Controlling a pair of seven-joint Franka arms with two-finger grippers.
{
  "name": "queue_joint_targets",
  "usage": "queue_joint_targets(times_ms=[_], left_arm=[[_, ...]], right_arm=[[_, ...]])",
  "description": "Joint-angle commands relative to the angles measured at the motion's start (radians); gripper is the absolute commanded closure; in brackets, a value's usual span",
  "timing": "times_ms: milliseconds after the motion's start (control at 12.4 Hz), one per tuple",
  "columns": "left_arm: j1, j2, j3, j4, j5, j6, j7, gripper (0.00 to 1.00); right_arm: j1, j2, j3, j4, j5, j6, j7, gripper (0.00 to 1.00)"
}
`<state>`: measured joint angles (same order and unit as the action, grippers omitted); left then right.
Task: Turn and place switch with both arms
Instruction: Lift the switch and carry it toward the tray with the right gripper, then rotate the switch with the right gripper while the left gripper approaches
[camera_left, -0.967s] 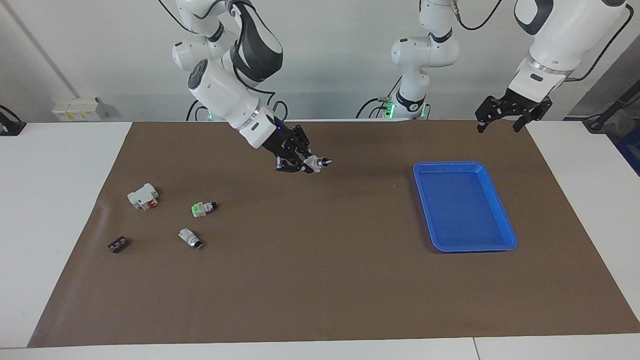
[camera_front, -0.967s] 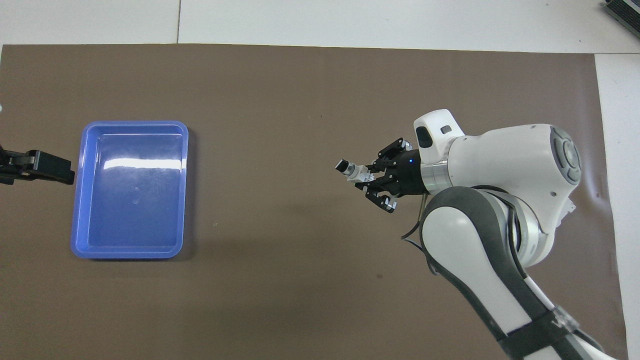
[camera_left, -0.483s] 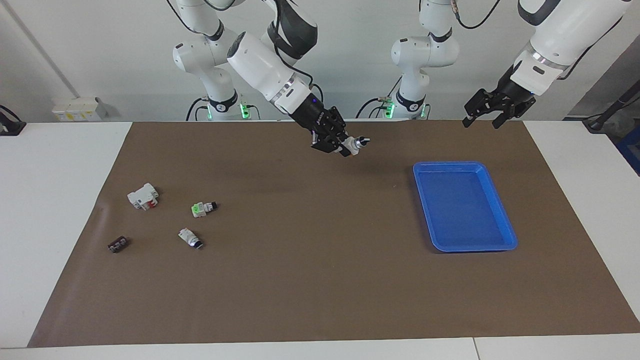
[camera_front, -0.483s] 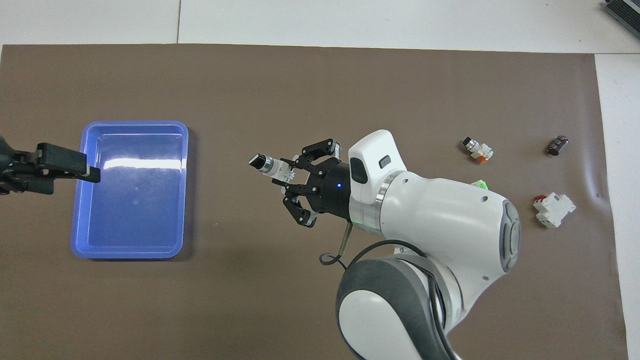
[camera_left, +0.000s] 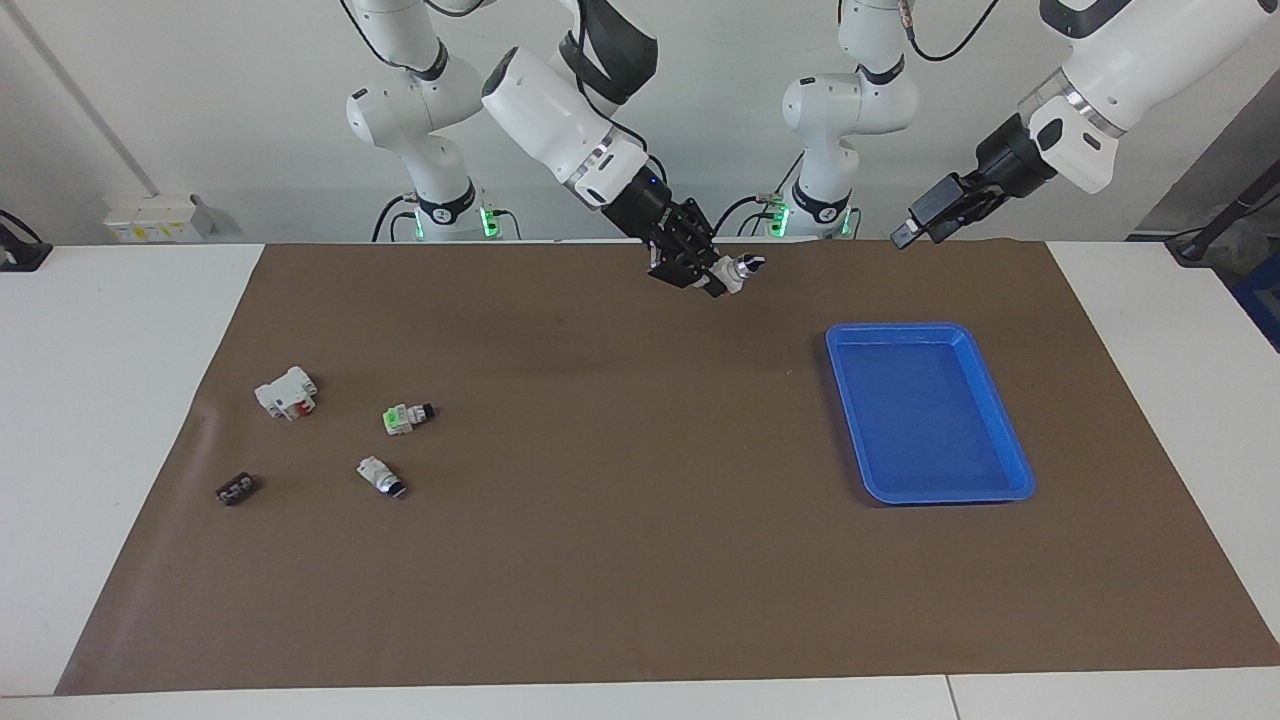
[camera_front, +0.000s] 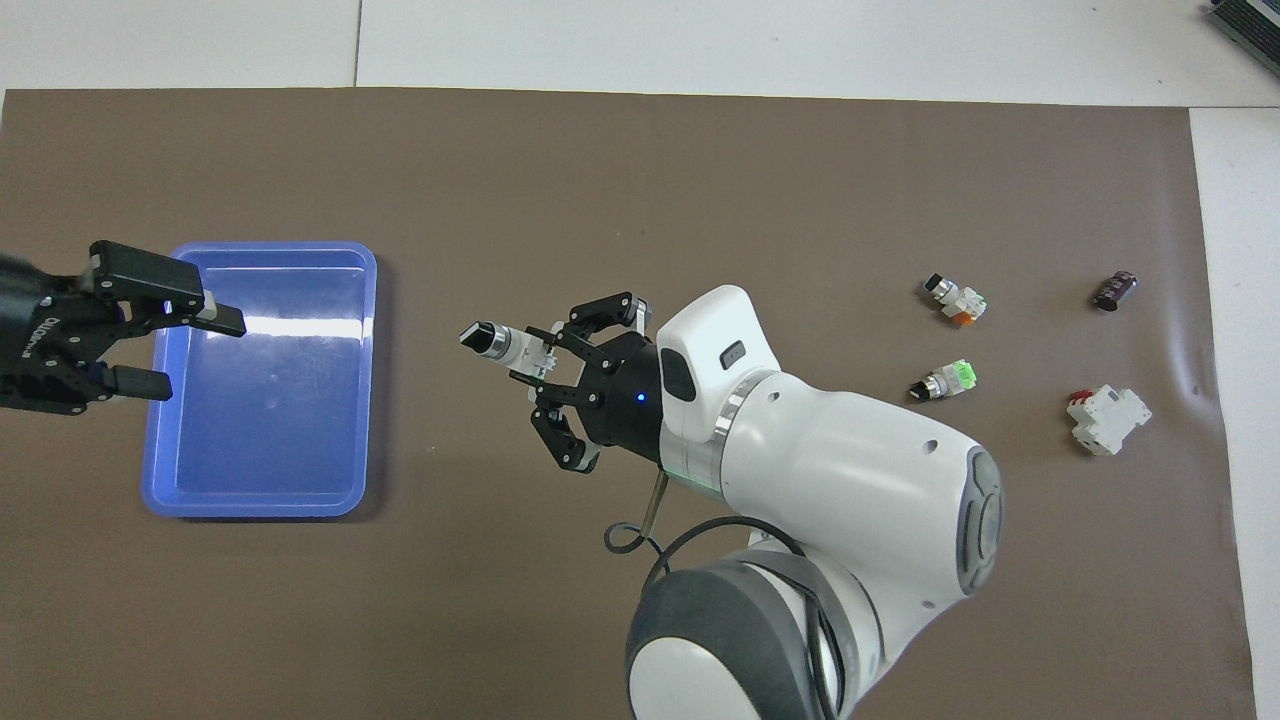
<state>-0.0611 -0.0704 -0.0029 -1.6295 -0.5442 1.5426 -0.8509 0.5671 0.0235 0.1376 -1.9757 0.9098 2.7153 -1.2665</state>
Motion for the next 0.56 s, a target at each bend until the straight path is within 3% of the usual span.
queue_joint_targets(times_ms=[0, 483], left_arm=[[-0.037, -0.015, -0.043, -0.024, -0.03, 0.112, -0.36, 0.19], [-0.115, -0.038, -0.045, -0.093, -0.022, 0.203, -0.952, 0.26]], right_arm=[[0.014, -0.014, 0.002, -0.028, 0.002, 0.033, -0.008, 1.0], [0.031, -0.014, 0.002, -0.034, -0.011, 0.047, -0.007, 1.0]])
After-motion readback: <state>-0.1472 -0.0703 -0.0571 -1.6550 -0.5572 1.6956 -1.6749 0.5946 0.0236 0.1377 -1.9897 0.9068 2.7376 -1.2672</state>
